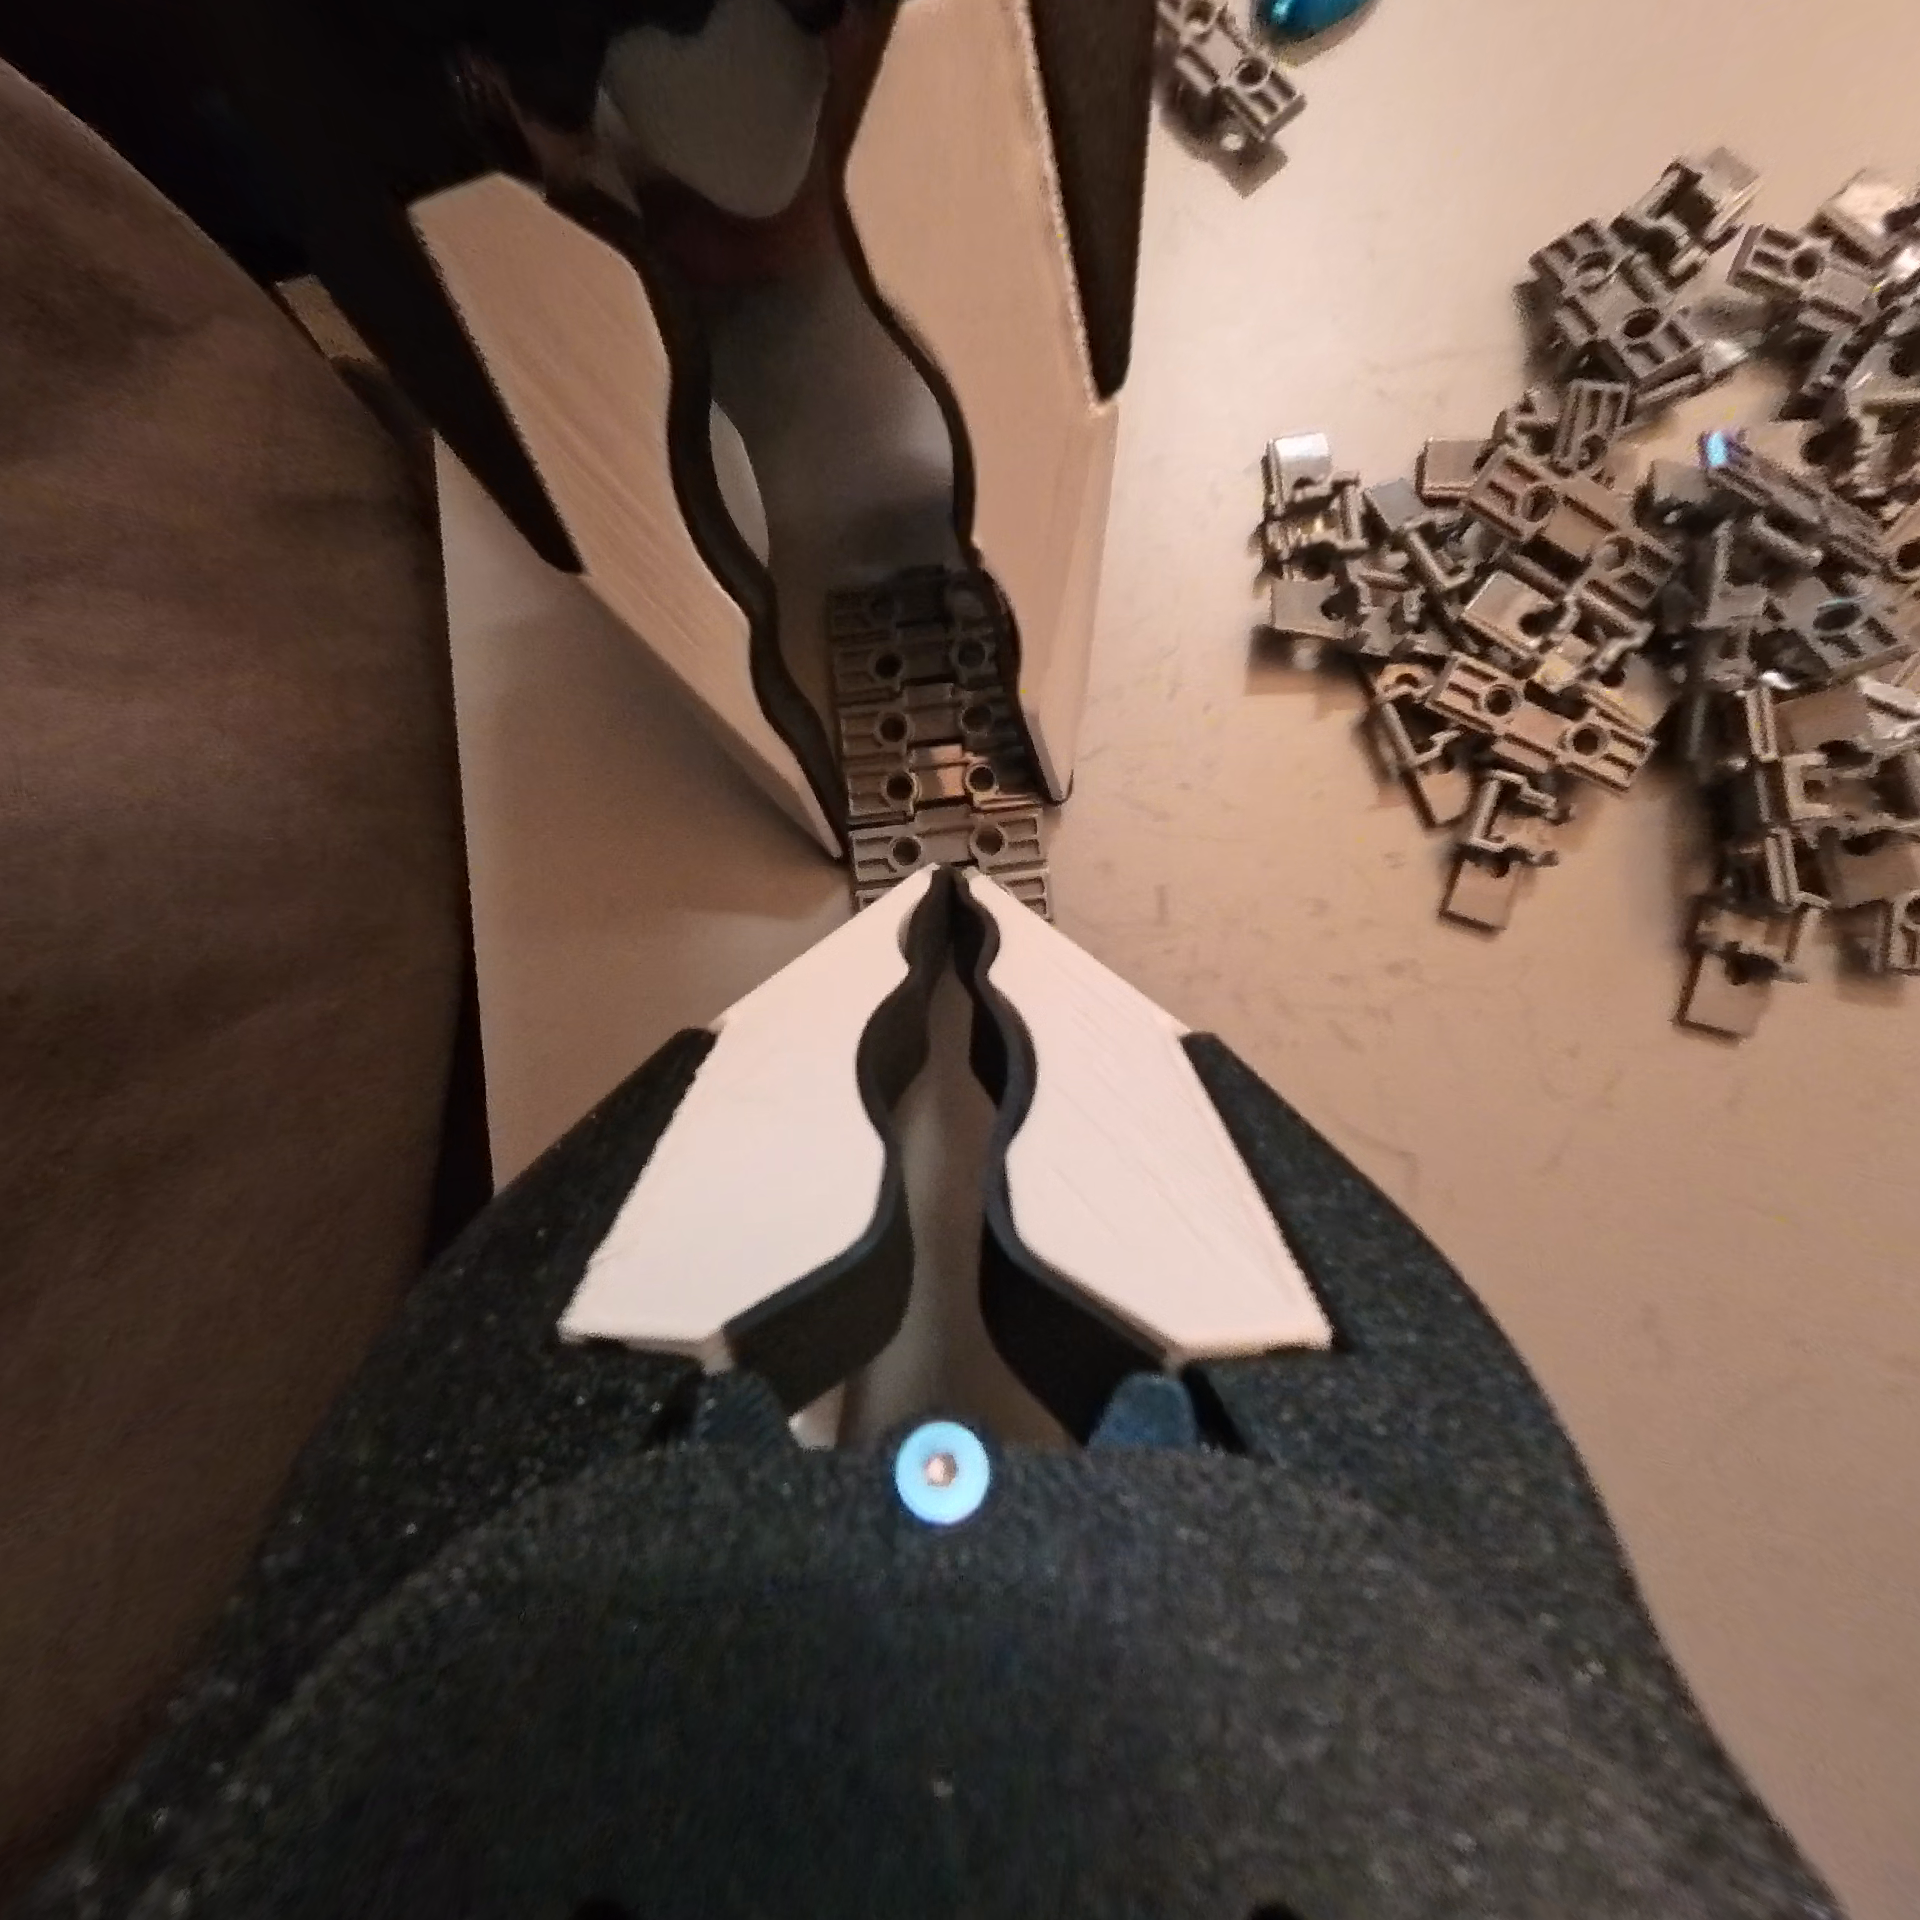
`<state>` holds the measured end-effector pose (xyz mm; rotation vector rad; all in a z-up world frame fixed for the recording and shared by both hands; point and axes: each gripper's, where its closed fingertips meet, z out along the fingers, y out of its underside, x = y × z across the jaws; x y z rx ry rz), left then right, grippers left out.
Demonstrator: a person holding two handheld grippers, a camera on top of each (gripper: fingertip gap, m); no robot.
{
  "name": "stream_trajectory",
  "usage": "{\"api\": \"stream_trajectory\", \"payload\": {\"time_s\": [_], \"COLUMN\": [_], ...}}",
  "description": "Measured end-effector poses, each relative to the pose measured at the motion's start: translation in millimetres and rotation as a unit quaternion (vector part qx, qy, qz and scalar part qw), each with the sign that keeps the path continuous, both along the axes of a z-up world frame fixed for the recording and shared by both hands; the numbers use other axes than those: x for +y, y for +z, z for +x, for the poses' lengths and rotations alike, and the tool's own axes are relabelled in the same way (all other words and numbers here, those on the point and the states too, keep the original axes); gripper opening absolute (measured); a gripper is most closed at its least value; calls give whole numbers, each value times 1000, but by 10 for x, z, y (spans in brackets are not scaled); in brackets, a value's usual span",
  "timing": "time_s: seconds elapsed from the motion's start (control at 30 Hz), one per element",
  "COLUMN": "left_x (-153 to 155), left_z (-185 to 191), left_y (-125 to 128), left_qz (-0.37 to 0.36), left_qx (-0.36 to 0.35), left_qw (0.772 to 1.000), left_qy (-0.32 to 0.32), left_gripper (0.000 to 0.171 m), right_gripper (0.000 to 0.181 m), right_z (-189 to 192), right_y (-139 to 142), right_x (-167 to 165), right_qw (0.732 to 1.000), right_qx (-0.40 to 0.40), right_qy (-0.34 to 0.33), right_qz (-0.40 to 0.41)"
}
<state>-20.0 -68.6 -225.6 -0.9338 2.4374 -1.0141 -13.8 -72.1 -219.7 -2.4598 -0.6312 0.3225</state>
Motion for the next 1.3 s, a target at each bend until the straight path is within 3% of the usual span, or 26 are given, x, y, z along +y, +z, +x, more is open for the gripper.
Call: {"api": "stream_trajectory", "payload": {"time_s": [0.33,0.5,0.7,0.9,1.07,1.3], "left_x": [20,22,143,498,515,505], "left_z": [18,20,116,301,319,322], "left_y": [7,44,316,419,359,363], "left_qz": [-4,-19,-105,-109,-120,-113], "left_qx": [2,1,-16,-51,-48,-55], "left_qw": [1000,1000,993,982,980,981], "left_qy": [9,11,54,142,152,148], "left_gripper": [38,57,59,50,49,48], "right_gripper": [4,12,18,24,25,10], "right_z": [33,144,458,755,840,856], "right_y": [45,312,284,113,2,-37], "right_x": [-1,31,116,342,487,509], "right_qw": [999,993,989,980,978,982], "right_qx": [0,72,26,-52,-67,-64], "right_qy": [-9,-47,-98,-143,-146,-134], "right_qz": [41,84,108,130,131,121]}}
